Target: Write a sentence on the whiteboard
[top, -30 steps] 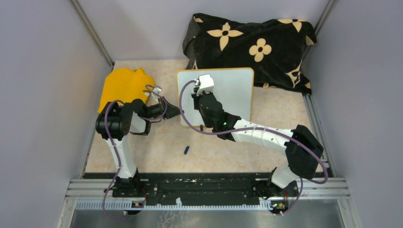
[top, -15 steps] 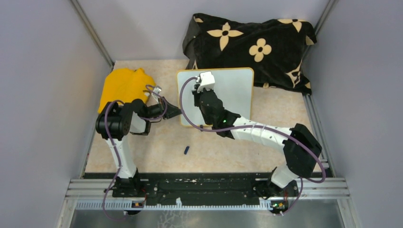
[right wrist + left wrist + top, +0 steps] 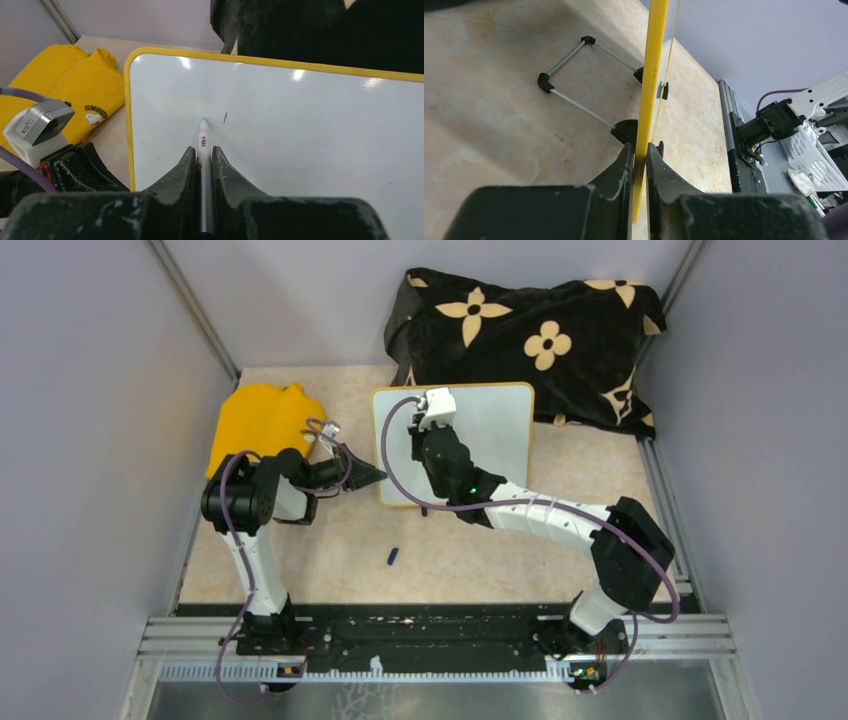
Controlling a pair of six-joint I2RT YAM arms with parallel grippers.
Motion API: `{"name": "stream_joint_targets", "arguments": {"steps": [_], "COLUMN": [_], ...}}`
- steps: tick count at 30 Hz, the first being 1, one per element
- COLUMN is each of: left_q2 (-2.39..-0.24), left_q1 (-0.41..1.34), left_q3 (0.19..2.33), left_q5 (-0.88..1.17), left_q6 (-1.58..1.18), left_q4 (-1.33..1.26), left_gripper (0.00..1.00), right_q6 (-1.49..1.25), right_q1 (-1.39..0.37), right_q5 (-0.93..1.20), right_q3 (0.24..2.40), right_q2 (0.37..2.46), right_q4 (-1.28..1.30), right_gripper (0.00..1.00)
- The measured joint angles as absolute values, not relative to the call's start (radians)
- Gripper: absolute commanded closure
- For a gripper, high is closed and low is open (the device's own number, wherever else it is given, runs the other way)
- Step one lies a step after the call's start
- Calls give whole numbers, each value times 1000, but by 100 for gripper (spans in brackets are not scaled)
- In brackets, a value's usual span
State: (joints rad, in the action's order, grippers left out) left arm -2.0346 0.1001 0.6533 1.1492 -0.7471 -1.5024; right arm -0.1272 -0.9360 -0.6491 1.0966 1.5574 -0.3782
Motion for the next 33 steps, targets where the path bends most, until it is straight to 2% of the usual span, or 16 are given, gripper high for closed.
{"name": "stream_joint_targets", "arguments": {"steps": [33], "left_q2": [-2035], "left_q1": [100], "left_q3": [654], "left_q5": [1144], "left_q6": [-748], "left_q4": [-1501], "left_gripper": [100], "right_q6": [-185], "right_q1": [-931], "right_q5": [-605], "right_q3": [1115], "right_q2": [1590], "right_q4": [-352], "right_gripper": [100]}}
